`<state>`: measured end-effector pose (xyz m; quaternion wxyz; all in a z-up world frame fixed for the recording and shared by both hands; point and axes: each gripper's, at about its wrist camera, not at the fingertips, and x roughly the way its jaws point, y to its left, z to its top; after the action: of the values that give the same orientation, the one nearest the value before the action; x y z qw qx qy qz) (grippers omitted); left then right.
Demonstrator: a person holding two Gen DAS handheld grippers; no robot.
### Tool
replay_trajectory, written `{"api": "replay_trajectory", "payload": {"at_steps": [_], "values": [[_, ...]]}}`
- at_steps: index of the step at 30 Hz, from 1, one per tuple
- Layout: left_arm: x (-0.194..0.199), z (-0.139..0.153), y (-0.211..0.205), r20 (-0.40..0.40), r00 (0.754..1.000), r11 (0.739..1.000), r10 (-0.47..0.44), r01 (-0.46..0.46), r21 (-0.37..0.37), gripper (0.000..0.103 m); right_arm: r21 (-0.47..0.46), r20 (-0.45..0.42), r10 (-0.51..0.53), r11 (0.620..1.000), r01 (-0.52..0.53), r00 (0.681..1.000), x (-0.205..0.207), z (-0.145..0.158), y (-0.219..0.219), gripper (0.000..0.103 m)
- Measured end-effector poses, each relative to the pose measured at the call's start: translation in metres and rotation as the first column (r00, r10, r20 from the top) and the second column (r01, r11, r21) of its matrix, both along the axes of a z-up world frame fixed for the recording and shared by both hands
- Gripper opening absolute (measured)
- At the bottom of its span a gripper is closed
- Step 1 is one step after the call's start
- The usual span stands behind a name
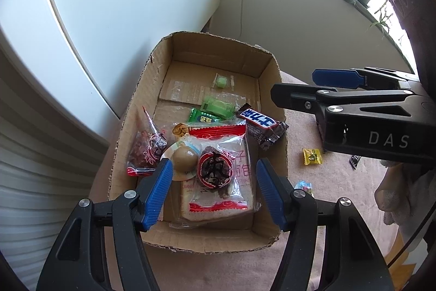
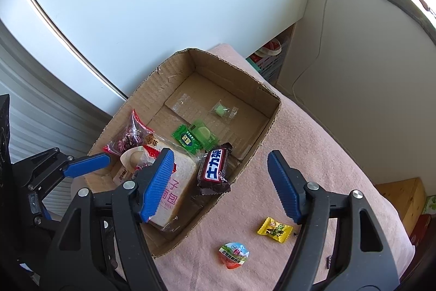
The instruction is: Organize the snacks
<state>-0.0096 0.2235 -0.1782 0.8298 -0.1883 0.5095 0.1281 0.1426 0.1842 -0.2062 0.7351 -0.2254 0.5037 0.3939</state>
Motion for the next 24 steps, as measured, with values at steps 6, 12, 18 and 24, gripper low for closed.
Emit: {"api": "replay_trajectory", "payload": {"at_steps": [6,12,18,24], "values": [[0.003,0.003,-0.004,0.001,1.0,1.0,-0.003,0.003,0.003,0.064,0.007,0.005,-0.009,1.0,0.009,1.0,0.002,0.006,-0.009,0.074],[0.006,0.006,-0.01,0.001,1.0,1.0,-0.014,0.014,0.006,0.064,0.017,0.011,-0.026,1.0,0.026,1.0,0.005,0.013,-0.021,0.074],[0.008,0.009,-0.018,0.003,1.0,1.0,-0.028,0.028,0.009,0.064,0.03,0.005,-0.044,0.999,0.044,0.999,0.009,0.018,-0.036,0.074],[0.01,0.01,-0.033,0.0,0.999,0.999,-0.053,0.053,0.008,0.064,0.056,-0.023,-0.076,0.995,0.077,0.997,0.017,0.022,-0.066,0.074]]}}
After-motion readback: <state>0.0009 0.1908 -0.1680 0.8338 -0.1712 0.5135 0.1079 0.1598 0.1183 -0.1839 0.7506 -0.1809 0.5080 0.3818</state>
